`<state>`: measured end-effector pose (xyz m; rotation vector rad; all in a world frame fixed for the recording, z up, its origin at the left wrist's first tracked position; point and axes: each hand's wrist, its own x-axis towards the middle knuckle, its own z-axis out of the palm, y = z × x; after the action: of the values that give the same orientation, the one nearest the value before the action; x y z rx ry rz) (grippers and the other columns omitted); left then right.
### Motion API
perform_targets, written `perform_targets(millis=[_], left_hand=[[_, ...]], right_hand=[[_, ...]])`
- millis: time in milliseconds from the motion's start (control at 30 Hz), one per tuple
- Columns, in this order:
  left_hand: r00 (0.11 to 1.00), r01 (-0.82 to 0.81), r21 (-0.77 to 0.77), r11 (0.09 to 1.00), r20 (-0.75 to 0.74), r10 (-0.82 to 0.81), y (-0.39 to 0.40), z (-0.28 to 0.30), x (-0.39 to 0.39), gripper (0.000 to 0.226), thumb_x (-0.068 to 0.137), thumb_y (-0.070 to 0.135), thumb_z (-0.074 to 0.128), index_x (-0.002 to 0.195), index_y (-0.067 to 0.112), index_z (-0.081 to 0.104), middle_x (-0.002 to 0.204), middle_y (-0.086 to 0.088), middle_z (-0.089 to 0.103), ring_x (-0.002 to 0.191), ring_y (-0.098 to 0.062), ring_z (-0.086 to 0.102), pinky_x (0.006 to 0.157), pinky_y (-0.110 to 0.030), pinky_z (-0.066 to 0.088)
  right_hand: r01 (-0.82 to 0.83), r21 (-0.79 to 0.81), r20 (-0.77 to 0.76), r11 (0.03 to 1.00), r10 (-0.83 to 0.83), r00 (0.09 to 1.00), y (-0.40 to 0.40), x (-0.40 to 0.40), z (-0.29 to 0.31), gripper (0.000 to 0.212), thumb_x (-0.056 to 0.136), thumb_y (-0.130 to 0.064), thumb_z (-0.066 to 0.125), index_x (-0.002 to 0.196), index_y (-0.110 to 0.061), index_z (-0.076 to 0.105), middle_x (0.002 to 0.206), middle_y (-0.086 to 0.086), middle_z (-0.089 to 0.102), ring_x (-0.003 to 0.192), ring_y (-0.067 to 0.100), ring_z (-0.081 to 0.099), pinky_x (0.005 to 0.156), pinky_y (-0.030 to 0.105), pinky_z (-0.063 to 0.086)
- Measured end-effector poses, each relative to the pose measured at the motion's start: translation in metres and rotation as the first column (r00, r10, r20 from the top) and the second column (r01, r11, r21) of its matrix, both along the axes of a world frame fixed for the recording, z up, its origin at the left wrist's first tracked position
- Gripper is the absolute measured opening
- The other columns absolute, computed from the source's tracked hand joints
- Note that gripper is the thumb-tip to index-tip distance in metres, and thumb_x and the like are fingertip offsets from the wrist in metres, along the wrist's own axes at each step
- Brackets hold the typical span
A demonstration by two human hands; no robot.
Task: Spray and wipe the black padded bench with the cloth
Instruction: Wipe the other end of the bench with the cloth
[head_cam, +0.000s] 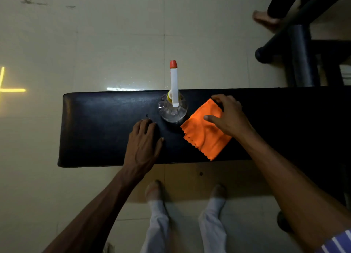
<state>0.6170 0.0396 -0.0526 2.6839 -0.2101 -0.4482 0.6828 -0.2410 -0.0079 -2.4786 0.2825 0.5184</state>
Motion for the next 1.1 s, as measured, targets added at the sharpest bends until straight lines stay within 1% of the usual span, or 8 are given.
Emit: perform_targets(millis=[100, 200, 333, 533, 700, 867, 1033, 1100], left_hand=[[0.999, 0.016, -0.017, 1.000, 0.049, -0.015, -0.011, 0.002, -0.008, 0.038, 0.099, 0.035, 0.064, 0.127, 0.011, 0.059, 0.139, -0.012, 0.053, 0.131, -0.031, 0.047, 0.105, -0.043, 0.046], [0.997, 0.030, -0.030, 0.999, 0.078, -0.027, -0.025, 0.002, -0.015, 0.037, 0.099, 0.031, 0.066, 0.127, 0.009, 0.061, 0.134, -0.013, 0.056, 0.126, -0.032, 0.050, 0.100, -0.043, 0.046], [0.996, 0.052, -0.050, 0.997, 0.077, -0.049, -0.044, 0.004, -0.017, 0.037, 0.099, 0.030, 0.065, 0.129, 0.010, 0.060, 0.133, -0.012, 0.056, 0.125, -0.033, 0.051, 0.101, -0.045, 0.047], [0.992, 0.076, -0.072, 0.995, 0.102, -0.068, -0.077, 0.011, -0.018, 0.038, 0.098, 0.029, 0.067, 0.129, 0.006, 0.060, 0.127, -0.014, 0.058, 0.119, -0.035, 0.053, 0.099, -0.047, 0.047], [0.988, 0.109, -0.105, 0.988, 0.119, -0.096, -0.114, 0.017, -0.011, 0.039, 0.100, 0.033, 0.063, 0.131, 0.010, 0.056, 0.130, -0.013, 0.056, 0.119, -0.031, 0.052, 0.101, -0.044, 0.047], [0.985, 0.137, -0.092, 0.986, 0.119, -0.126, -0.154, 0.021, 0.004, 0.044, 0.101, 0.031, 0.064, 0.137, 0.007, 0.055, 0.136, -0.015, 0.055, 0.125, -0.033, 0.053, 0.108, -0.044, 0.045], [0.987, 0.132, -0.032, 0.991, 0.097, -0.128, -0.182, 0.020, 0.014, 0.043, 0.099, 0.026, 0.067, 0.133, 0.002, 0.058, 0.131, -0.021, 0.058, 0.117, -0.040, 0.056, 0.102, -0.050, 0.047], [0.988, 0.129, 0.000, 0.992, 0.080, -0.129, -0.189, 0.017, 0.015, 0.042, 0.099, 0.027, 0.066, 0.131, 0.001, 0.058, 0.131, -0.021, 0.058, 0.117, -0.040, 0.056, 0.101, -0.049, 0.047]], right_hand=[[0.032, -0.155, -0.142, 0.987, -0.054, 0.988, -0.020, -0.015, -0.012, 0.061, 0.096, -0.031, 0.074, 0.150, -0.014, 0.052, 0.150, 0.018, 0.049, 0.139, 0.041, 0.048, 0.115, 0.045, 0.042], [0.017, -0.136, -0.156, 0.991, -0.038, 0.987, -0.027, -0.025, -0.012, 0.058, 0.095, -0.030, 0.075, 0.146, -0.015, 0.053, 0.142, 0.018, 0.057, 0.131, 0.039, 0.056, 0.110, 0.051, 0.047], [0.029, -0.017, -0.133, 0.999, -0.031, 0.991, -0.029, -0.030, -0.006, 0.042, 0.091, -0.024, 0.078, 0.128, -0.008, 0.068, 0.118, 0.015, 0.075, 0.109, 0.034, 0.070, 0.091, 0.041, 0.056], [0.239, 0.256, -0.120, 0.937, -0.214, 0.969, -0.056, -0.046, 0.017, 0.020, 0.093, -0.018, 0.076, 0.112, -0.011, 0.075, 0.101, 0.001, 0.074, 0.094, 0.018, 0.068, 0.079, 0.034, 0.055], [0.328, 0.240, 0.092, 0.914, -0.358, 0.929, -0.117, -0.050, 0.062, 0.017, 0.093, -0.009, 0.074, 0.108, -0.018, 0.075, 0.101, 0.006, 0.076, 0.088, 0.016, 0.069, 0.079, 0.033, 0.054], [0.230, -0.012, 0.314, 0.973, -0.215, 0.925, -0.144, -0.048, 0.093, 0.012, 0.090, -0.014, 0.069, 0.100, -0.013, 0.076, 0.085, 0.007, 0.073, 0.081, 0.028, 0.071, 0.072, 0.036, 0.055], [-0.100, -0.098, -0.091, 0.990, 0.091, 0.992, -0.118, -0.059, 0.063, 0.037, 0.098, -0.028, 0.068, 0.132, -0.013, 0.070, 0.134, 0.018, 0.069, 0.126, 0.037, 0.063, 0.104, 0.041, 0.051], [-0.142, -0.067, -0.197, 0.988, 0.127, 0.972, -0.114, -0.070, 0.049, 0.039, 0.103, -0.033, 0.062, 0.139, -0.019, 0.067, 0.140, 0.014, 0.066, 0.130, 0.035, 0.061, 0.103, 0.039, 0.053]])
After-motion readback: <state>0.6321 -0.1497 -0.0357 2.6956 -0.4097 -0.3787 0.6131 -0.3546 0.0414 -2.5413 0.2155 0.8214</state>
